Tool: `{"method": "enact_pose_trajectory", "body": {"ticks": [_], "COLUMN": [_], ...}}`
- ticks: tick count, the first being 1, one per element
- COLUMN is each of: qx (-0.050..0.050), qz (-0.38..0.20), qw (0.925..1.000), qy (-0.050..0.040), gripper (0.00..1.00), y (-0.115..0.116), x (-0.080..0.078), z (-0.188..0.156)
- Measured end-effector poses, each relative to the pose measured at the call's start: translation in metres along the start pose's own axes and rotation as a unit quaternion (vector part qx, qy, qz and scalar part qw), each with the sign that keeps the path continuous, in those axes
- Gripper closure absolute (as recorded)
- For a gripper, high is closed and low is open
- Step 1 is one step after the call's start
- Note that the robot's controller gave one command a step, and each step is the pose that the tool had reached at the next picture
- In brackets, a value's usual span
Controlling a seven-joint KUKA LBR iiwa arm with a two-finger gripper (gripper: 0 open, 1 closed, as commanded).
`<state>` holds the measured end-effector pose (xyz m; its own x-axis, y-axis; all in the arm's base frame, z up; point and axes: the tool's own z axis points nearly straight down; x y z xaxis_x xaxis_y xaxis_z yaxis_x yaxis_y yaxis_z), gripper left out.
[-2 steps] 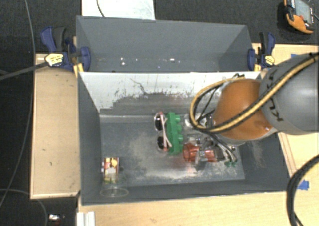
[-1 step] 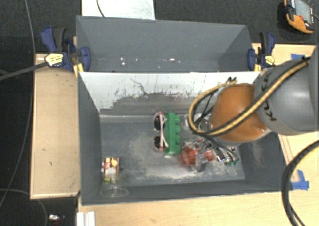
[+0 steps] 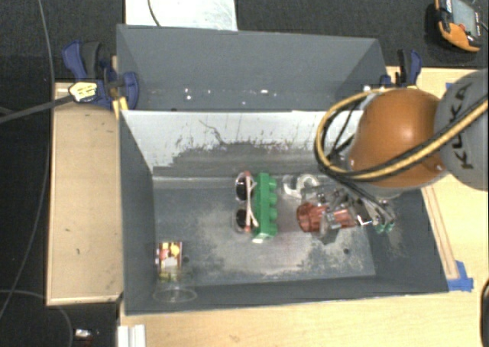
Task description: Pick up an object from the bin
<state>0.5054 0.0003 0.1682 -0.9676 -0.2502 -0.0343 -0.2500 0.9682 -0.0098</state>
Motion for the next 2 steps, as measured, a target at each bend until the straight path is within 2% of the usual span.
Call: {"method": "enact_pose_trajectory", "body": {"ticks": [1, 2], "qx": [0.0, -0.001], "qz": [0.002, -0.037], "qw": [1.0, 0.9993], "qy": [-0.0027, 0.0029], "gripper": [1.0, 1.0], "y": [-0.006, -0.007], "x": [-0.003, 0.005], "z": [-0.03, -0.057]}}
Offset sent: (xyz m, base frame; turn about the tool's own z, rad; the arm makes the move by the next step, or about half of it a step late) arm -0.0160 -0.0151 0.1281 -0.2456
